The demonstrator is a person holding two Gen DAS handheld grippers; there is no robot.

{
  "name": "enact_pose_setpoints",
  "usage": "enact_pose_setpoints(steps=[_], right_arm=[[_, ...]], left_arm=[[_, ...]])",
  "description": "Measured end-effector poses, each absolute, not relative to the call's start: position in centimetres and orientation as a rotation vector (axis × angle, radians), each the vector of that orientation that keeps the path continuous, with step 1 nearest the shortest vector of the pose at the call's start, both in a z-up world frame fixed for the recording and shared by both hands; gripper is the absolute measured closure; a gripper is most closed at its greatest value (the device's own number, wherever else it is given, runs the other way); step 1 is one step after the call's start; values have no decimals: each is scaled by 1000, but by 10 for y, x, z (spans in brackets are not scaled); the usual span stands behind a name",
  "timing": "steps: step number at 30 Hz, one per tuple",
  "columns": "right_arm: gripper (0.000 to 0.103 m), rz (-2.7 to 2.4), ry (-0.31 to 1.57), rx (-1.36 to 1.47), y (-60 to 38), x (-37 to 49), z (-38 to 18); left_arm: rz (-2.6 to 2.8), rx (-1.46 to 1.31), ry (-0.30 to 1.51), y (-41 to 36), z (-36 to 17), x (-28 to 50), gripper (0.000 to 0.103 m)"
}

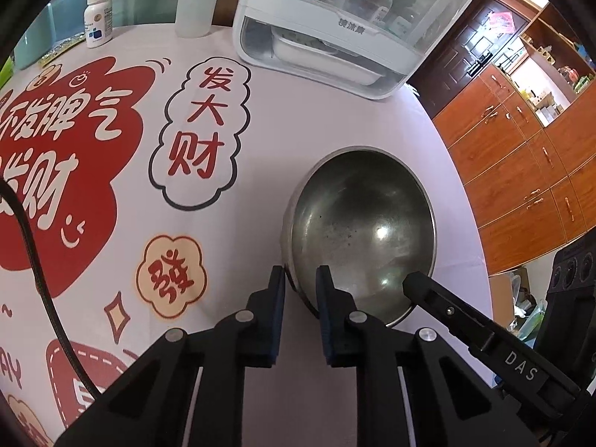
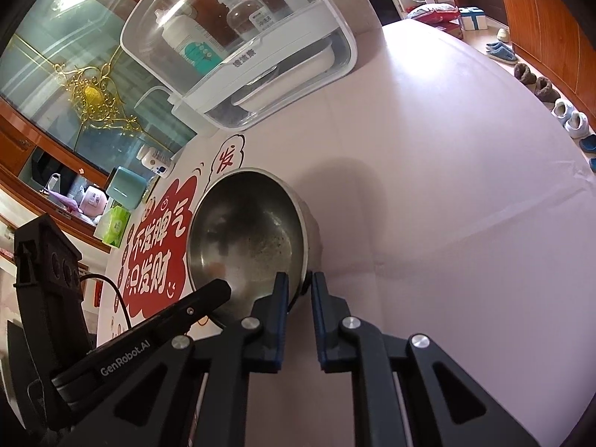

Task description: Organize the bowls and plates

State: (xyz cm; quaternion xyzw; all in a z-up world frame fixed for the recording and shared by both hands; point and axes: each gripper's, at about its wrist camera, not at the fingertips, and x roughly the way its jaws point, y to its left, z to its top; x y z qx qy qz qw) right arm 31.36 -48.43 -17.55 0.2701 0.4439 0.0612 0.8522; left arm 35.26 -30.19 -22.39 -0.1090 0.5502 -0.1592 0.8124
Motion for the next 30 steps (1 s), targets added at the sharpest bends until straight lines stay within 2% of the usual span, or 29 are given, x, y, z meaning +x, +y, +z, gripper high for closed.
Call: enact_pose_setpoints(steps=[11,30], right_arm=[[91,126,978,545,-474,284,-172],[91,142,1020,501,-435,194,-147]], left_arm=[[-338,-197,1218,-299,-223,325,88],[-361,-158,1235,-269,-186,235,88]])
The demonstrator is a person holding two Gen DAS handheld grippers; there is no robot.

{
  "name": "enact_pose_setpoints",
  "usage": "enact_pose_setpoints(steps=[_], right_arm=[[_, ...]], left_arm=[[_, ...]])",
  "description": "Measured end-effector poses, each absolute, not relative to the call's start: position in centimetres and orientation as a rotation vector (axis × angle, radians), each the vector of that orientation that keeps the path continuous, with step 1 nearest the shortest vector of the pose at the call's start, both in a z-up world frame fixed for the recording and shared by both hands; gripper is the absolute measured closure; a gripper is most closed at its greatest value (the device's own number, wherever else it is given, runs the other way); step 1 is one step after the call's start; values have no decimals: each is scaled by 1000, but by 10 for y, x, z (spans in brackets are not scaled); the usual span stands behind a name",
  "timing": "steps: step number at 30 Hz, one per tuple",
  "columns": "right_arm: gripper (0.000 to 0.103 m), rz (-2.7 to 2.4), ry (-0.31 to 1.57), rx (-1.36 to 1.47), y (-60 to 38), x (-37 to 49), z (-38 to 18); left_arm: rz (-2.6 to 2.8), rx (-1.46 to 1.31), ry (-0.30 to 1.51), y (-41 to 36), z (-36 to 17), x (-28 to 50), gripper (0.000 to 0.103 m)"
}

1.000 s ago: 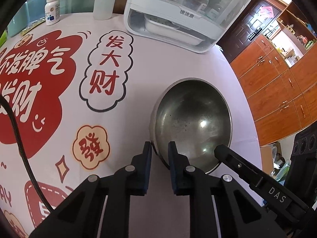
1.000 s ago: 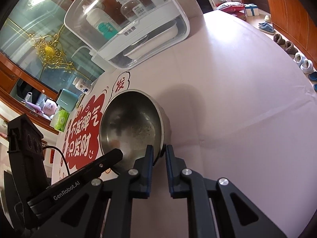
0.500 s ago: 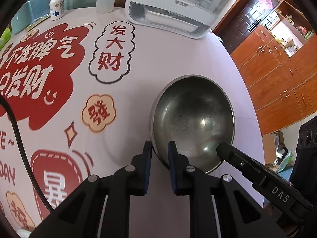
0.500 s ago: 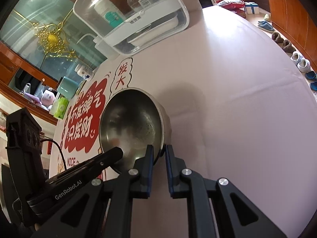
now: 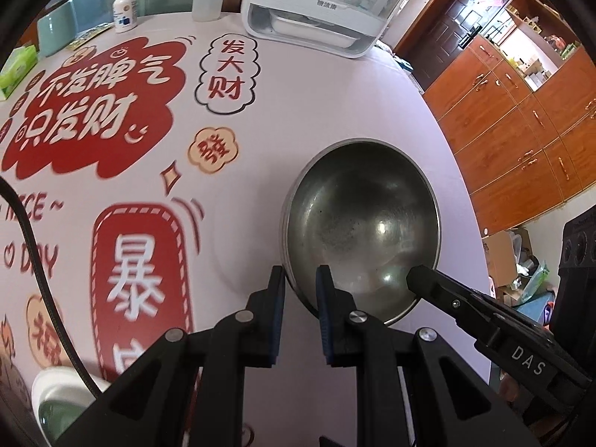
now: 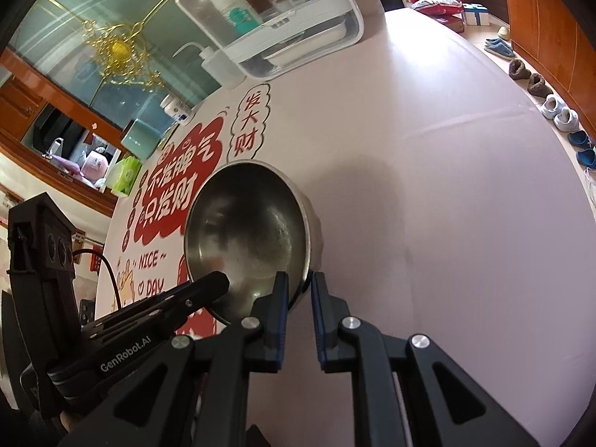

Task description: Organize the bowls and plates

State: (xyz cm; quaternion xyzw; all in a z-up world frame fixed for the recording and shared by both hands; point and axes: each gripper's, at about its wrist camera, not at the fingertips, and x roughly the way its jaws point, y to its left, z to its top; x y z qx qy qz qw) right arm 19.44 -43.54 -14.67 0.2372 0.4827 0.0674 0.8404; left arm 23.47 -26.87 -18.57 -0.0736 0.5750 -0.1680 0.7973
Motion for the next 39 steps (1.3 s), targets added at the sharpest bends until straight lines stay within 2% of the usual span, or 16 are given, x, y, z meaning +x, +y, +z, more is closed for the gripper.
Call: enact_pose_setpoints(steps=[20,39], right_arm=[[91,260,1035,400,-364,124,-127],[91,380,1065,353,-285,94,-123]], left_arm=[[-298,-210,1193,-194,-150,130,88],[-228,-192,1169,-120,-128,72,88]])
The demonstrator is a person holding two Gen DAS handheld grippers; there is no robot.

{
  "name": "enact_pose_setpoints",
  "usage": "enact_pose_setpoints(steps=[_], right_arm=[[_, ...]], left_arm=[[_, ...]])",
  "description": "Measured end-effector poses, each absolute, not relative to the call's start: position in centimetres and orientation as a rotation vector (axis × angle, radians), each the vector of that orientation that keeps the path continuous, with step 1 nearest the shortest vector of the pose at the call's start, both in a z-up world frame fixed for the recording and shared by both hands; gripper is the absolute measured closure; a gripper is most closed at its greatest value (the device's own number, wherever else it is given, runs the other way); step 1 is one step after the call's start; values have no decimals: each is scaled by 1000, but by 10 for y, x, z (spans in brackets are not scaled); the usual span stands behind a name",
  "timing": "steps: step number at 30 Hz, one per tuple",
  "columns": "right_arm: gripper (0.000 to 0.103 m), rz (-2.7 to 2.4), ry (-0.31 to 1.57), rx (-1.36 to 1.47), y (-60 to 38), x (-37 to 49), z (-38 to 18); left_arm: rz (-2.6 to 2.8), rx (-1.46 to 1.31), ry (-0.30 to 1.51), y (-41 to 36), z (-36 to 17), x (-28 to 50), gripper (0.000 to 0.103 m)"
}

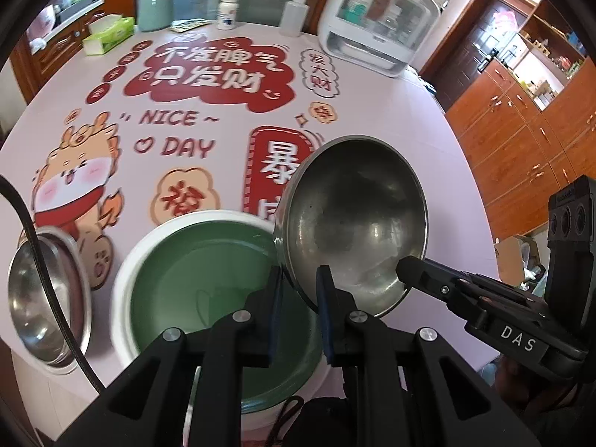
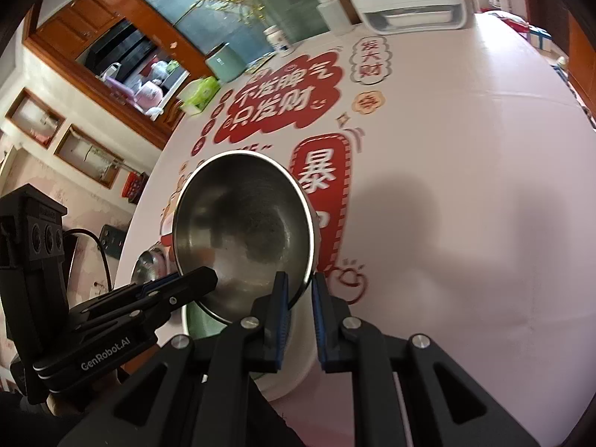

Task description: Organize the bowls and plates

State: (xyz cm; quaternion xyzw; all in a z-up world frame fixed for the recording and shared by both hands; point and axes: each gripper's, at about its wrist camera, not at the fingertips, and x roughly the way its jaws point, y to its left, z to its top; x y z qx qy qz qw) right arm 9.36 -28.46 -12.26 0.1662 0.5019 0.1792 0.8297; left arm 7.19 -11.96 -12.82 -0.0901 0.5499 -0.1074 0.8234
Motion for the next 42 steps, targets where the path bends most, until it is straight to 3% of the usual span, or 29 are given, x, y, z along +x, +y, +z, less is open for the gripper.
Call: enact_pose_setpoints(steps=[42], right_arm=[[90,478,1083,310,-55,54,-127]], left_arm=[[-124,-222,1187,116,-125,-6,87]])
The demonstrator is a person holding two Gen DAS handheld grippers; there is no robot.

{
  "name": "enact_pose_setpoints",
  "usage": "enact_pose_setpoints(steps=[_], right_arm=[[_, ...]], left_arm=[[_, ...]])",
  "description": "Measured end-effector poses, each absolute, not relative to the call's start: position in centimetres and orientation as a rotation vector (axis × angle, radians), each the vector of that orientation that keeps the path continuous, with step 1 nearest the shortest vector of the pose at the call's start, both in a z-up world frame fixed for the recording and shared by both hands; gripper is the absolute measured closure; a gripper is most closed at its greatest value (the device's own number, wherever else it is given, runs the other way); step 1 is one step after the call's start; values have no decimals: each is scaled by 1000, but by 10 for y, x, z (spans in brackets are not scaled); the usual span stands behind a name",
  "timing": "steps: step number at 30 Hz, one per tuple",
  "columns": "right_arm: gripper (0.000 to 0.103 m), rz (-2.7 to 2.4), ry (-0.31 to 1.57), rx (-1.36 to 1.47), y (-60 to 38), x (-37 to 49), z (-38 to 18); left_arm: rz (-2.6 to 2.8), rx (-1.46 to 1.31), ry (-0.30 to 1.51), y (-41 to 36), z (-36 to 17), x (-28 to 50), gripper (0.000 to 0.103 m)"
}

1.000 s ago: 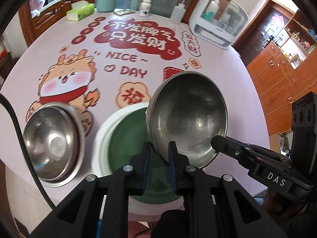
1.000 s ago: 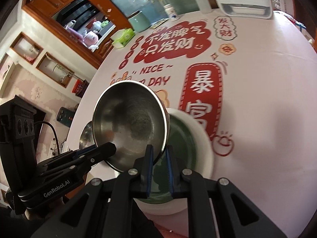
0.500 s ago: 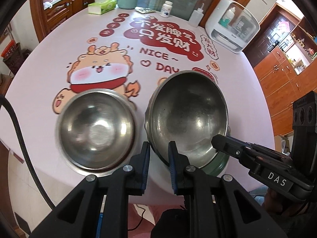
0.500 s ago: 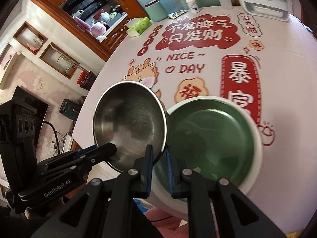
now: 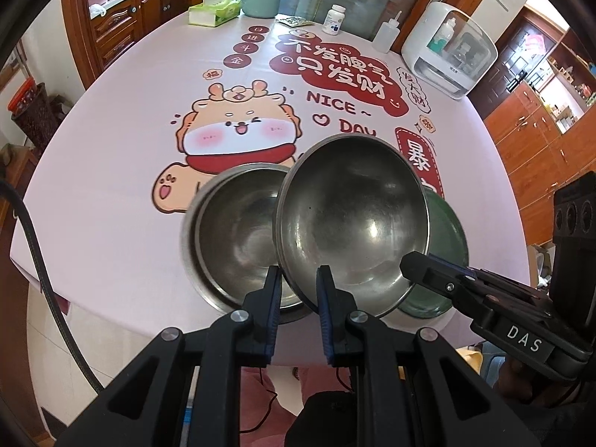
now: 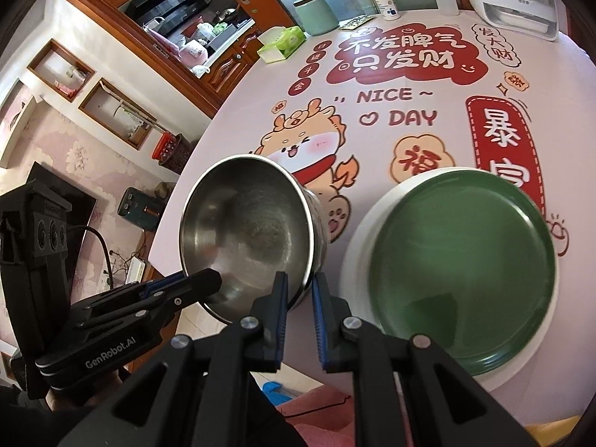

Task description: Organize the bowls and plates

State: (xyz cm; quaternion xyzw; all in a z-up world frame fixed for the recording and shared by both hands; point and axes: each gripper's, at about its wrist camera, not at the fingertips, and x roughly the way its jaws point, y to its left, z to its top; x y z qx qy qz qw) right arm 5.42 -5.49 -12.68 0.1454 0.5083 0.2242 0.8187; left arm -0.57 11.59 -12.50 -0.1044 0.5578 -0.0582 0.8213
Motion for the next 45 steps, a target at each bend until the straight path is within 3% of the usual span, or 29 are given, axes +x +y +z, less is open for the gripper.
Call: enact_pose_setpoints(steps=[37,45], right_arm=[[86,367,1034,448,-11,44,-142],[86,338,1033,460,-17,41,-143]], left_arm=[[-261,-102,1266,162,-149,9,82],[-253,-126,1251,165,-148,11,75]])
